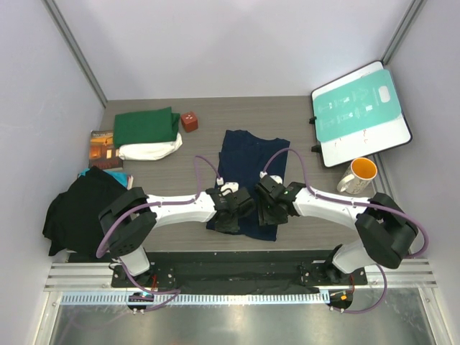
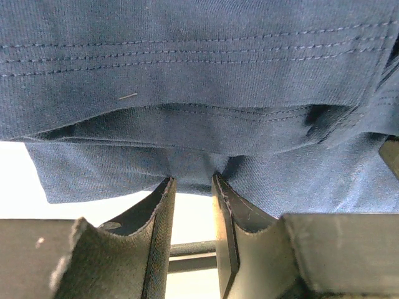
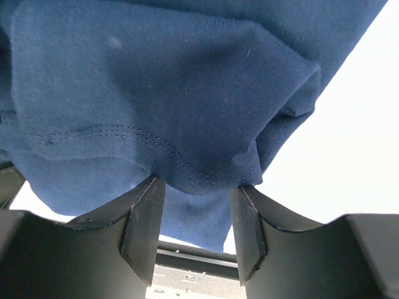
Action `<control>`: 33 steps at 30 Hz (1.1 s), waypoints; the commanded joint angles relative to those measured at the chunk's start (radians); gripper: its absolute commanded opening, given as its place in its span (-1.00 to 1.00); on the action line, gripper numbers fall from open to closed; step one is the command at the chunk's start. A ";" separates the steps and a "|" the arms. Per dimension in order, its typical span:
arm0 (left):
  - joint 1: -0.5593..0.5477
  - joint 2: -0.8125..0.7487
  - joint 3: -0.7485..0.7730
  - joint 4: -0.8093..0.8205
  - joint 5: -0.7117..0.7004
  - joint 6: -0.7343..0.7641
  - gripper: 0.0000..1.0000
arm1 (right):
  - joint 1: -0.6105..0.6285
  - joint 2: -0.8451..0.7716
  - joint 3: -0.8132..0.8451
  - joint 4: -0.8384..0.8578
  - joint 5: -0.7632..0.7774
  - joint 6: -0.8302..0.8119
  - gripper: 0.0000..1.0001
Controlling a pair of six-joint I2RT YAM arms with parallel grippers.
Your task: Fold and stack the t-shirts
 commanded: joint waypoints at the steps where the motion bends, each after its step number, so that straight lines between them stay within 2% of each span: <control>1: -0.008 0.077 -0.071 -0.132 0.004 0.024 -0.37 | 0.003 0.021 0.052 0.052 0.086 -0.011 0.02; 10: -0.008 0.088 -0.071 -0.125 0.010 0.036 -0.38 | 0.001 0.142 0.114 0.089 0.144 -0.045 0.00; 18: -0.008 0.085 -0.104 -0.105 0.027 0.039 -0.41 | 0.001 0.174 0.213 0.081 0.180 -0.077 -0.11; 19: -0.008 0.088 -0.106 -0.103 0.028 0.038 -0.41 | 0.001 0.173 0.219 0.083 0.181 -0.084 -0.33; 20: -0.008 0.089 -0.109 -0.102 0.030 0.038 -0.42 | 0.001 0.176 0.230 0.081 0.183 -0.087 -0.45; 21: -0.008 0.089 -0.111 -0.100 0.030 0.039 -0.42 | 0.000 0.179 0.236 0.083 0.184 -0.088 -0.70; 27: -0.008 0.092 -0.105 -0.100 0.031 0.047 -0.43 | 0.000 0.180 0.276 0.057 0.183 -0.097 -0.91; 29: -0.008 0.094 -0.105 -0.099 0.031 0.048 -0.43 | 0.000 0.177 0.284 0.052 0.184 -0.098 -0.92; 30: -0.008 0.094 -0.105 -0.100 0.031 0.050 -0.44 | 0.000 0.176 0.288 0.049 0.184 -0.098 -0.83; 31: -0.008 0.094 -0.105 -0.099 0.031 0.051 -0.44 | 0.001 0.174 0.295 0.043 0.186 -0.100 -0.70; 33: -0.008 0.097 -0.106 -0.099 0.031 0.051 -0.44 | 0.000 0.176 0.302 0.032 0.184 -0.109 -0.30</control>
